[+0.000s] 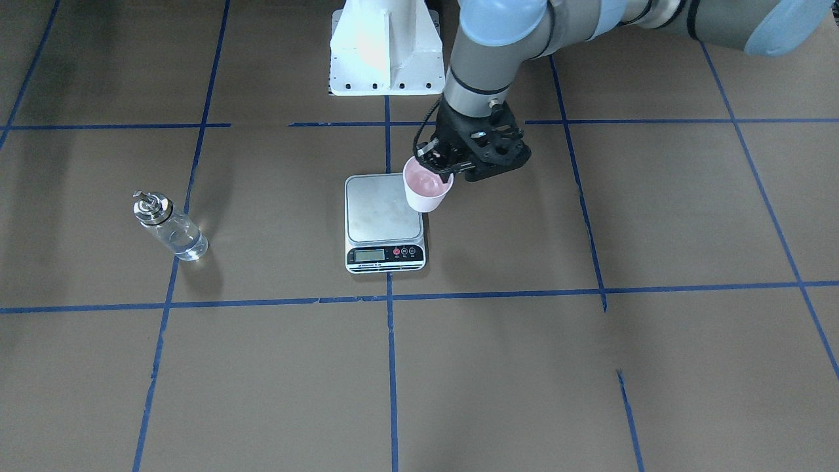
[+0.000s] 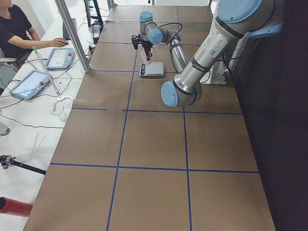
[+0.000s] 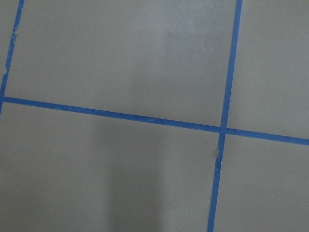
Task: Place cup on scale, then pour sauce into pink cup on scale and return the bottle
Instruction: 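Lift the pink cup with the left gripper and carry it over the scale, then lower the pink cup onto the scale and open the left gripper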
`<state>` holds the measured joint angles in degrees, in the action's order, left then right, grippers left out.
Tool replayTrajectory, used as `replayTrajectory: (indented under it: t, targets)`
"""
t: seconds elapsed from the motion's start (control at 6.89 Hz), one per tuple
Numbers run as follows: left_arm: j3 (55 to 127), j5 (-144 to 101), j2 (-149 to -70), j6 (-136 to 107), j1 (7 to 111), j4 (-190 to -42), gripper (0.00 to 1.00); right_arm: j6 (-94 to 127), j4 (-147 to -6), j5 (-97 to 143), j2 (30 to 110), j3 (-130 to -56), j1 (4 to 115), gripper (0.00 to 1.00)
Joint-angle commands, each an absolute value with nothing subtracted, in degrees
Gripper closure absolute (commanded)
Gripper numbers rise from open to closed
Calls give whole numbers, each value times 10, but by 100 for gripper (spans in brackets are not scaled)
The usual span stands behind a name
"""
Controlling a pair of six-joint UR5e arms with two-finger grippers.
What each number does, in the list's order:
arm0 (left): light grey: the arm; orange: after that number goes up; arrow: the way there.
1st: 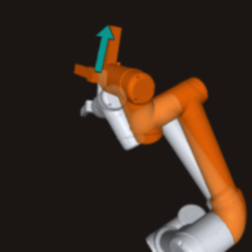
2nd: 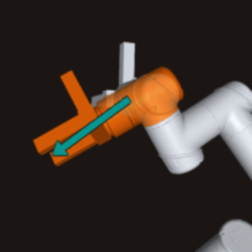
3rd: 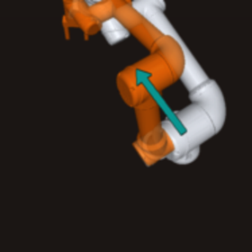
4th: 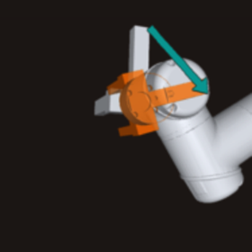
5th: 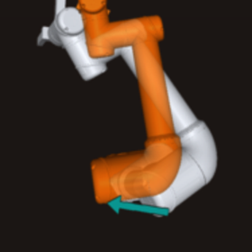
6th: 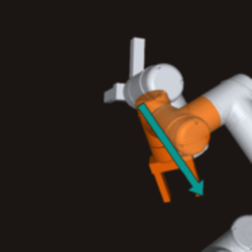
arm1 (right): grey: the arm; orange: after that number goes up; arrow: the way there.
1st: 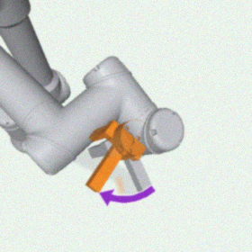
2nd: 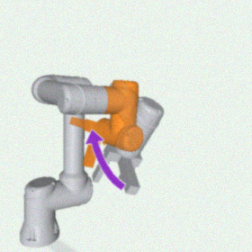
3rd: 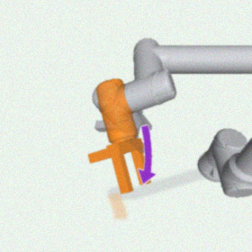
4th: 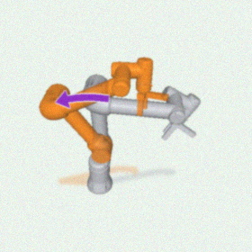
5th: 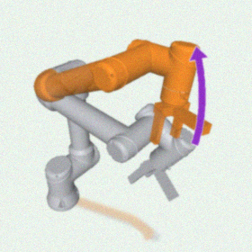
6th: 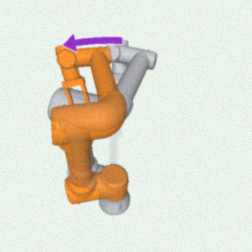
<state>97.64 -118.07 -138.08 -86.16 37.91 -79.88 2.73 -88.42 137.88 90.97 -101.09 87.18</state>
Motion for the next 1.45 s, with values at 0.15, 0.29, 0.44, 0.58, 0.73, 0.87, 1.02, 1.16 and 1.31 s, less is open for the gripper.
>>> replayTrajectory:
  t: [0.15,0.29,0.44,0.58,0.73,0.87,1.02,1.16,1.31]
  targets:
    - [876,-1161,-1416,-896,334,-888,100,27,-884,1377,911,-1015,873,0]
    - [873,-1151,-1413,-896,327,-893,100,27,-884,1376,911,-1015,873,0]
    - [873,-1151,-1413,-897,322,-893,100,27,-884,1376,910,-1014,873,0]
    - [873,-1151,-1413,-896,322,-893,100,27,-884,1375,910,-1014,873,0]
    - [873,-1150,-1411,-896,323,-893,100,27,-884,1376,909,-1015,878,0]
    - [874,-1151,-1400,-896,323,-894,100,27,-884,1376,906,-1014,879,0]
    - [878,-1151,-1395,-894,323,-893,100,27,-884,1375,904,-1013,879,0]
    - [879,-1151,-1394,-893,323,-892,100,27,-885,1375,904,-1013,879,0]
    - [880,-1151,-1394,-893,323,-891,100,27,-885,1376,904,-1014,879,0]
